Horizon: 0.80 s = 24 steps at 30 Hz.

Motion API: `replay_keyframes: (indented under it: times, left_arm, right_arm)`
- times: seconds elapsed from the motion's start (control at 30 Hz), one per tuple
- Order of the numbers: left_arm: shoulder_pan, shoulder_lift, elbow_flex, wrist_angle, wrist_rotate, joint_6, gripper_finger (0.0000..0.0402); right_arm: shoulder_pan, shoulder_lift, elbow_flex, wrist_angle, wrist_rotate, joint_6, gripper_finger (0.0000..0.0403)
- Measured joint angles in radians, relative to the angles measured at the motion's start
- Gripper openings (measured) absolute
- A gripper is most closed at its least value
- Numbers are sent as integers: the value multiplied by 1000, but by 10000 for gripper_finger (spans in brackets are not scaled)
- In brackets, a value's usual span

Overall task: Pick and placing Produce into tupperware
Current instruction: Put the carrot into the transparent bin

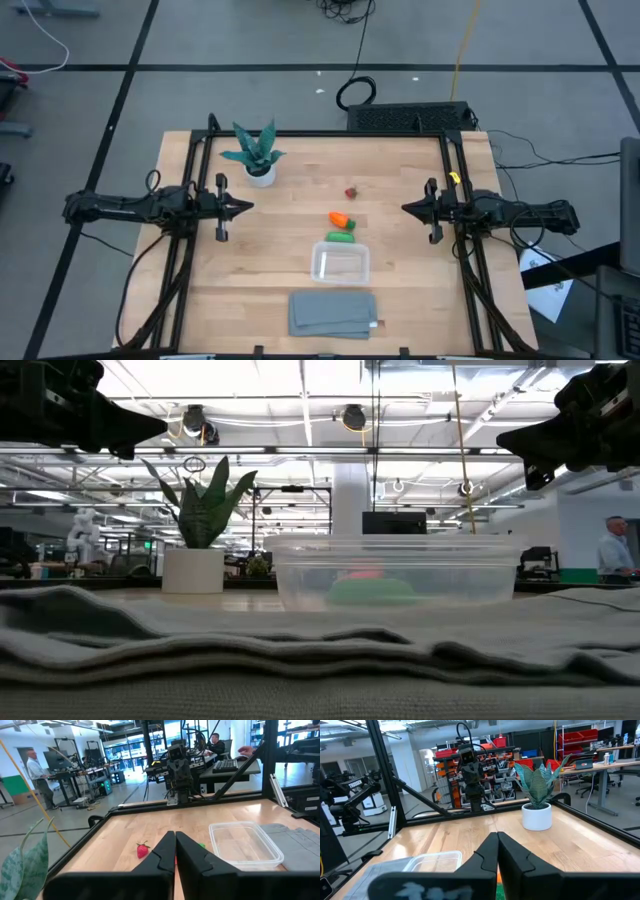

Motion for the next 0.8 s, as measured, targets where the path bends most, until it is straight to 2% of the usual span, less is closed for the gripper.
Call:
replay_keyframes:
  times: [0.2, 0.6, 0.8]
  left_arm:
    - [0, 0, 0, 0, 0, 0, 27]
    - [0, 0, 0, 0, 0, 0, 2]
    - [0, 0, 0, 0, 0, 0, 20]
  right_arm:
    - [0, 0, 0, 0, 0, 0, 0]
    - [0, 0, 0, 0, 0, 0, 0]
    - [0, 0, 0, 0, 0, 0, 0]
